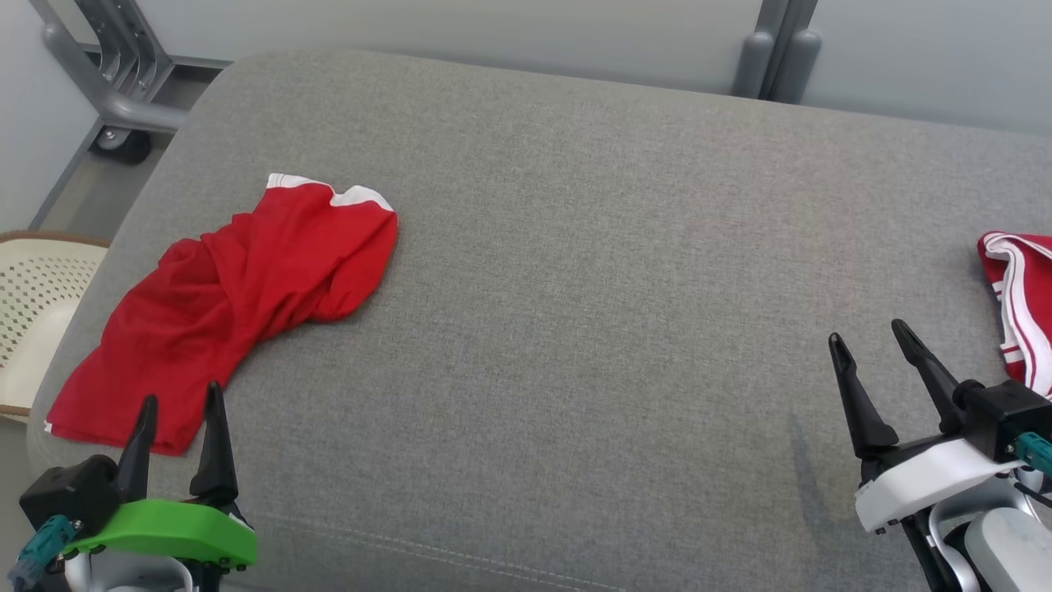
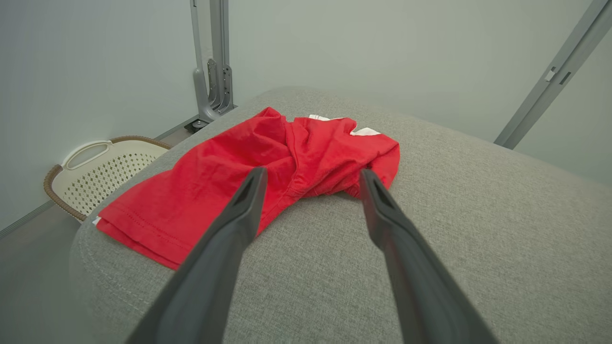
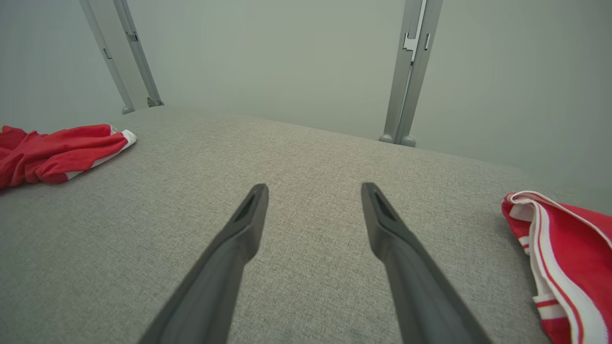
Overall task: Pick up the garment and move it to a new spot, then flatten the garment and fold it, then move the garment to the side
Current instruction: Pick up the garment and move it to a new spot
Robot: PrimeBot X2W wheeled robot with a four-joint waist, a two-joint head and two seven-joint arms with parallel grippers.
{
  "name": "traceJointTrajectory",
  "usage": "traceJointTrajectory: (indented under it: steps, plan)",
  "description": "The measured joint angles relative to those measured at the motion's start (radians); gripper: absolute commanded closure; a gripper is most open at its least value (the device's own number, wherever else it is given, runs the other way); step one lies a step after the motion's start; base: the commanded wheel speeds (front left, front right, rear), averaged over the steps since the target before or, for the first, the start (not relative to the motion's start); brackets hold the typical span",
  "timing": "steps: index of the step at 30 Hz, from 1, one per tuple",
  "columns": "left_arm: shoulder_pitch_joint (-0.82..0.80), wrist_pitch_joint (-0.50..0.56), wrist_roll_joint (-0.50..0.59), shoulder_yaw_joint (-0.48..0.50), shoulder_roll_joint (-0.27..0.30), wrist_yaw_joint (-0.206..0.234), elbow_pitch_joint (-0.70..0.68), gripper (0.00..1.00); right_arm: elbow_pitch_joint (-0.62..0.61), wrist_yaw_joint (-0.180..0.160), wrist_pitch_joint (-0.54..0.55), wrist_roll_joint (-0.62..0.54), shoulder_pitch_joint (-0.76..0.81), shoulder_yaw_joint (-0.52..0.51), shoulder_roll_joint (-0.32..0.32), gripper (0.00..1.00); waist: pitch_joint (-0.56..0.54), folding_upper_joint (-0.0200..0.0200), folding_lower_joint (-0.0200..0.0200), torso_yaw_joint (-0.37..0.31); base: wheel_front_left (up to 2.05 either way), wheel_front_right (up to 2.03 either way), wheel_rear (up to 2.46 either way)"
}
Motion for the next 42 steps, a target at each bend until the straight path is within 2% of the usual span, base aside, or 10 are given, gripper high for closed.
traceJointTrajectory:
  steps: [4,8,18,23,31,32,33,34,38,42]
  plan:
    - [-0.018,0.004,0.0,-0.003,0.0,0.001,0.006,0.0,-0.031,0.0,0.0,-0.006,-0.001,-0.004,-0.023,0.0,0.035,0.0,0.0,0.005,0.0,0.0,0.0]
    - [-0.102,0.049,-0.018,-0.003,-0.001,0.005,0.024,0.0,-0.057,0.0,0.007,-0.023,-0.002,-0.004,-0.046,0.0,0.08,0.0,0.0,0.006,0.0,0.0,0.0]
    - [-0.307,0.188,-0.124,0.04,-0.049,0.021,0.186,0.0,-0.134,0.0,0.063,-0.046,-0.003,-0.003,-0.106,0.0,0.207,0.0,0.0,0.004,0.0,0.0,0.0]
    - [-0.407,0.227,-0.135,0.057,-0.045,0.026,0.255,0.0,-0.189,0.0,0.086,-0.056,-0.024,-0.031,-0.152,0.0,0.286,0.0,0.0001,-0.007,0.0,0.0,0.0]
    - [-0.512,0.263,-0.138,0.062,-0.041,0.026,0.325,0.0,-0.259,0.0,0.095,-0.062,-0.068,-0.101,-0.183,0.0,0.392,0.0,0.0001,-0.029,0.0,0.0,0.0]
    - [-0.529,0.267,-0.14,0.061,-0.046,0.026,0.337,0.16,-0.261,0.0,0.094,-0.062,-0.07,-0.109,-0.183,0.0,0.405,0.0,0.0001,-0.031,0.0,0.0,0.0]
    - [-0.543,0.268,-0.142,0.059,-0.053,0.026,0.346,0.69,-0.262,0.0,0.094,-0.062,-0.074,-0.116,-0.183,0.0,0.418,0.0,0.0001,-0.033,0.0,0.0,0.0]
    - [-0.555,0.272,-0.146,0.056,-0.06,0.026,0.355,1.0,-0.261,0.0,0.091,-0.062,-0.079,-0.123,-0.182,0.0,0.43,0.0,0.0001,-0.035,0.0,0.0,0.0]
    - [-0.588,0.274,-0.15,0.045,-0.063,0.025,0.369,1.0,-0.26,0.0,0.083,-0.061,-0.094,-0.133,-0.18,0.0,0.46,0.0,0.0001,-0.039,0.0,0.0,0.0]
    - [-0.621,0.254,-0.142,0.03,-0.061,-0.01,0.363,1.0,-0.249,0.0,0.069,-0.061,-0.108,-0.135,-0.164,0.0,0.474,0.0,0.0002,-0.04,0.0,0.0,0.0]
